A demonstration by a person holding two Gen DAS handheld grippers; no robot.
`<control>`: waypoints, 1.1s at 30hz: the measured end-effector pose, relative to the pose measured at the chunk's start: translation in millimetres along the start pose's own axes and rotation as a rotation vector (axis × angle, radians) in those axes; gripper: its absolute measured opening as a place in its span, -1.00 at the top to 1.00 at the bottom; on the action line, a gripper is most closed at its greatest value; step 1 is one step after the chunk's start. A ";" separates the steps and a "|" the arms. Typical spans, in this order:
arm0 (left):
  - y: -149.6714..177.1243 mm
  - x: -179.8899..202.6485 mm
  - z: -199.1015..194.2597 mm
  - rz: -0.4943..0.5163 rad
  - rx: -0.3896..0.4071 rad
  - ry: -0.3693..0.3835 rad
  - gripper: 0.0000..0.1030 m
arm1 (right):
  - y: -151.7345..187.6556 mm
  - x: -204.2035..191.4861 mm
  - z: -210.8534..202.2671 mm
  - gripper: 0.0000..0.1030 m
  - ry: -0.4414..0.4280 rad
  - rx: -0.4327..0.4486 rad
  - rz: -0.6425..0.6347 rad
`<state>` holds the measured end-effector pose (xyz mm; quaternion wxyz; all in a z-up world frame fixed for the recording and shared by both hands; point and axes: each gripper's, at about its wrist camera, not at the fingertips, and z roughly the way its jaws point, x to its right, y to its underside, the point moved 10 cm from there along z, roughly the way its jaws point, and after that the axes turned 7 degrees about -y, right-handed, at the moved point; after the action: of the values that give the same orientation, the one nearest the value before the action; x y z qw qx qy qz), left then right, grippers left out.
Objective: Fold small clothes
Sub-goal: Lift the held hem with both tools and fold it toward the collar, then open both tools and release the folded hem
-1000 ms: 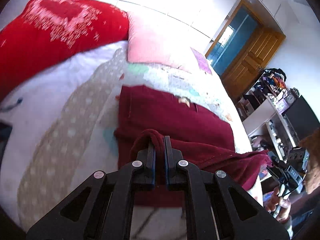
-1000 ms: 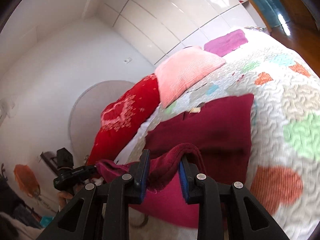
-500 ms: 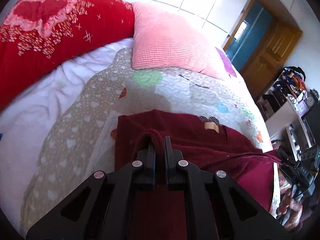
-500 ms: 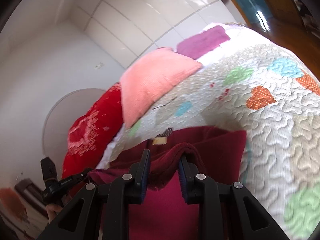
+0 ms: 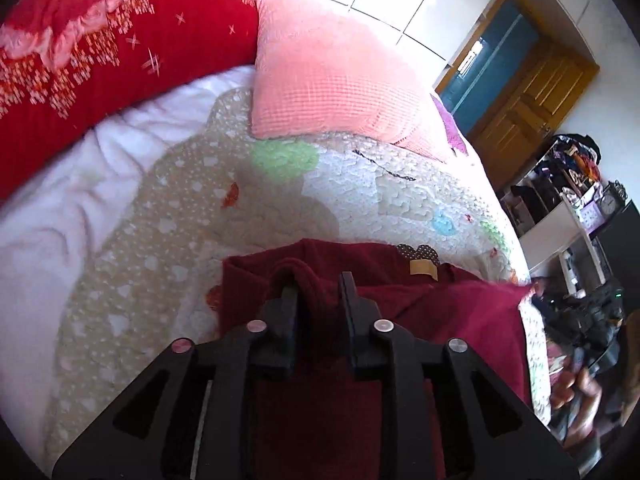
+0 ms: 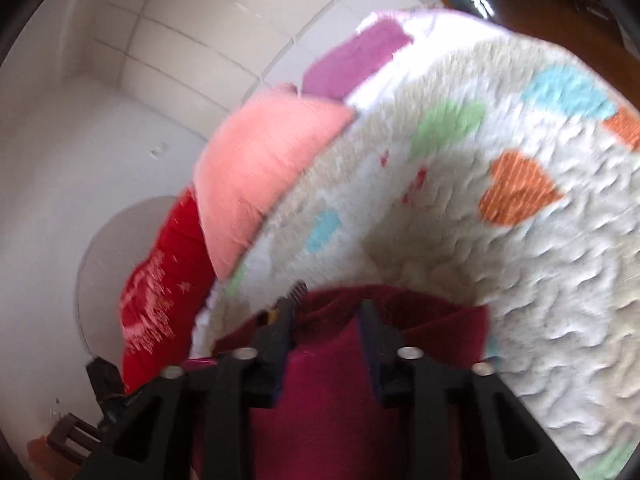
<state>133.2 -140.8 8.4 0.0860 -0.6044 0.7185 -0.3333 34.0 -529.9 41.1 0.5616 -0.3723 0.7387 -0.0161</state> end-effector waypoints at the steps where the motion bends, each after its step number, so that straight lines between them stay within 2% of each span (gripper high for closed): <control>1: 0.4 -0.1 -2.7 0.004 -0.005 0.002 0.53 | -4.2 -1.8 -10.7 0.00 -0.001 0.031 -0.001; 2: 0.7 0.2 -5.2 0.008 -0.006 0.002 0.38 | -8.6 -3.9 -21.8 0.00 -0.013 0.060 0.001; 3: -0.7 -1.2 -10.0 0.013 0.013 -0.018 0.01 | -9.5 -7.2 -28.0 0.00 -0.024 0.061 -0.004; 5: -8.2 -4.8 -21.9 0.025 0.093 -0.062 -0.40 | -4.5 -17.5 -29.4 0.00 -0.022 0.020 -0.039; 6: -12.2 -4.6 -26.3 0.024 0.120 -0.058 -0.44 | 2.2 -26.0 -26.2 0.00 -0.010 -0.011 -0.085; 10: -13.7 -2.5 -22.4 0.003 0.083 -0.032 -0.44 | 19.9 -34.1 0.2 0.00 0.112 -0.088 -0.224; 13: -10.4 -3.5 -18.3 0.003 0.072 -0.044 -0.44 | 23.0 -15.6 27.3 0.00 0.206 -0.129 -0.232; 15: -6.3 -1.3 -12.3 0.006 0.055 -0.046 -0.44 | 26.7 -2.7 45.6 0.02 0.218 -0.166 -0.209; 16: -4.1 0.6 -7.3 0.015 0.044 -0.050 -0.44 | 27.3 0.8 49.5 0.26 0.213 -0.165 -0.204; 17: -2.6 2.4 -4.0 0.022 0.040 -0.054 -0.44 | 26.9 1.5 51.2 0.61 0.211 -0.157 -0.205; 18: -1.3 4.5 0.7 0.027 0.037 -0.057 -0.44 | 25.1 -0.7 49.2 0.75 0.213 -0.137 -0.221; 23: 7.0 14.2 37.5 0.029 -0.012 -0.074 -0.44 | 6.4 -8.9 24.2 0.86 0.291 -0.046 -0.324; 25: 10.3 10.7 55.0 0.022 -0.028 -0.118 -0.44 | 0.1 1.5 23.1 0.87 0.320 -0.034 -0.293; 27: 12.9 3.7 68.1 0.016 -0.040 -0.166 -0.44 | -4.1 23.7 26.8 0.87 0.394 -0.024 -0.254; 30: 12.3 -1.0 70.5 0.001 -0.045 -0.152 -0.44 | 2.7 32.5 30.3 0.87 0.336 -0.066 -0.154; 32: 10.8 -2.2 60.0 -0.005 -0.031 -0.138 -0.44 | 7.6 13.2 16.7 0.87 0.281 -0.045 -0.179; 33: 10.3 -2.0 54.4 -0.002 -0.022 -0.137 -0.43 | 15.7 -1.2 9.0 0.86 0.255 -0.061 -0.208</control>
<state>154.0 -158.8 -39.7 0.1279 -0.6274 0.7140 -0.2832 33.3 -514.4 31.8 0.4471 -0.4585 0.7617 -0.0990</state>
